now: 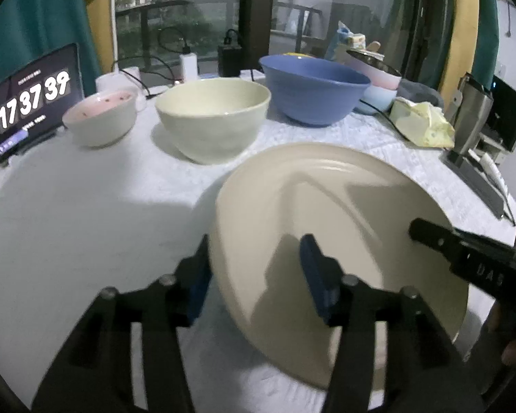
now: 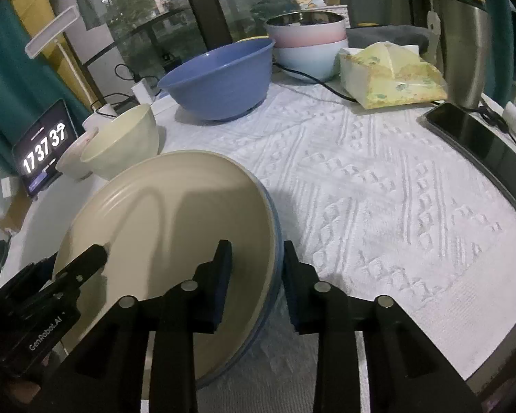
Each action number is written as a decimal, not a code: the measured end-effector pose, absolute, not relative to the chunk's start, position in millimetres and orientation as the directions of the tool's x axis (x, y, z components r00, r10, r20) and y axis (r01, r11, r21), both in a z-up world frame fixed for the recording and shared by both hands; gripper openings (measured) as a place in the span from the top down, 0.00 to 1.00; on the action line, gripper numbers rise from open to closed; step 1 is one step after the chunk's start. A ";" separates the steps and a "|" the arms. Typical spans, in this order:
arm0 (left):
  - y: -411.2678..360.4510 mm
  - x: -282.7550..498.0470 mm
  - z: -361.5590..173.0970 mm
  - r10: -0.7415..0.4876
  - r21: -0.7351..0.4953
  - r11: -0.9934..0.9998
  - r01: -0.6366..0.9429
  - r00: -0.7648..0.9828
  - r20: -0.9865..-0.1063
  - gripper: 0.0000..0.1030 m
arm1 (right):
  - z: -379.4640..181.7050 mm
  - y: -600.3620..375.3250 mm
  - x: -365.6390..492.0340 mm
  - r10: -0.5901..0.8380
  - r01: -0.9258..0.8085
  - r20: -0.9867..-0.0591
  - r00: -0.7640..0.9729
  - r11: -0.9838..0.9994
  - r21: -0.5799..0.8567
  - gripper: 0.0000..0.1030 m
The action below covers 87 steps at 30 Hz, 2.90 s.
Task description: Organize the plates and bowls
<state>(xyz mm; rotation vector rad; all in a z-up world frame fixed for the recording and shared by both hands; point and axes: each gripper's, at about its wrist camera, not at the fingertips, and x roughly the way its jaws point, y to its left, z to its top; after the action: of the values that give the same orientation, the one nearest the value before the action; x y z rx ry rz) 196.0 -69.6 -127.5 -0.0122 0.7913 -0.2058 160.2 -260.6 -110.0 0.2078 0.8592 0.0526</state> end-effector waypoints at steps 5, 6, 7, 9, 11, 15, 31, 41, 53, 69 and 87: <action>-70.8 196.5 -127.1 -0.187 -0.099 0.981 0.166 0.682 -0.707 0.48 | -109.7 -257.6 159.8 0.124 0.043 -0.745 0.655 0.979 0.201 0.66; -70.1 196.0 -126.9 -0.184 -0.098 0.982 0.163 0.685 -0.705 0.51 | -109.5 -257.6 160.0 0.123 0.044 -0.746 0.655 0.979 0.200 0.67; -68.7 195.7 -126.7 -0.183 -0.100 0.982 0.159 0.684 -0.706 0.54 | -109.5 -257.9 160.0 0.125 0.044 -0.745 0.655 0.978 0.202 0.68; -65.1 194.4 -125.8 -0.186 -0.107 0.982 0.157 0.680 -0.709 0.55 | -109.1 -257.7 159.7 0.128 0.044 -0.746 0.653 0.977 0.206 0.69; -62.1 191.5 -125.9 -0.183 -0.104 0.982 0.155 0.681 -0.709 0.55 | -108.7 -255.3 159.2 0.129 0.038 -0.748 0.652 0.979 0.202 0.69; -51.2 184.9 -125.7 -0.181 -0.118 0.983 0.139 0.681 -0.709 0.55 | -107.8 -246.1 157.3 0.133 0.024 -0.751 0.647 0.981 0.194 0.69; 15.2 163.3 -121.3 -0.160 -0.176 0.983 0.048 0.692 -0.704 0.55 | -96.0 -181.3 157.5 0.157 -0.073 -0.753 0.639 0.987 0.144 0.69; 66.0 160.4 -117.9 -0.119 -0.199 0.979 -0.031 0.707 -0.697 0.55 | -90.8 -130.8 166.7 0.187 -0.144 -0.756 0.627 0.982 0.123 0.69; 120.9 163.2 -114.3 -0.078 -0.204 0.975 -0.093 0.710 -0.700 0.55 | -87.5 -72.9 182.8 0.218 -0.210 -0.765 0.606 0.971 0.111 0.69; 174.9 188.2 -125.2 -0.054 -0.207 0.967 -0.147 0.679 -0.732 0.55 | -99.8 -18.1 219.6 0.234 -0.256 -0.797 0.557 0.961 0.103 0.69; 166.1 197.5 -127.1 0.025 -0.121 0.979 -0.163 0.689 -0.725 0.54 | -117.2 -14.2 243.0 0.236 -0.270 -0.832 0.502 0.957 0.108 0.67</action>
<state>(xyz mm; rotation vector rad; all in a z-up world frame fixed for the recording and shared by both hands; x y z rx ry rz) 197.5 166.1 -127.1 -0.1819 0.8054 0.1061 243.0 -14.2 -117.2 -0.0373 0.9998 0.3056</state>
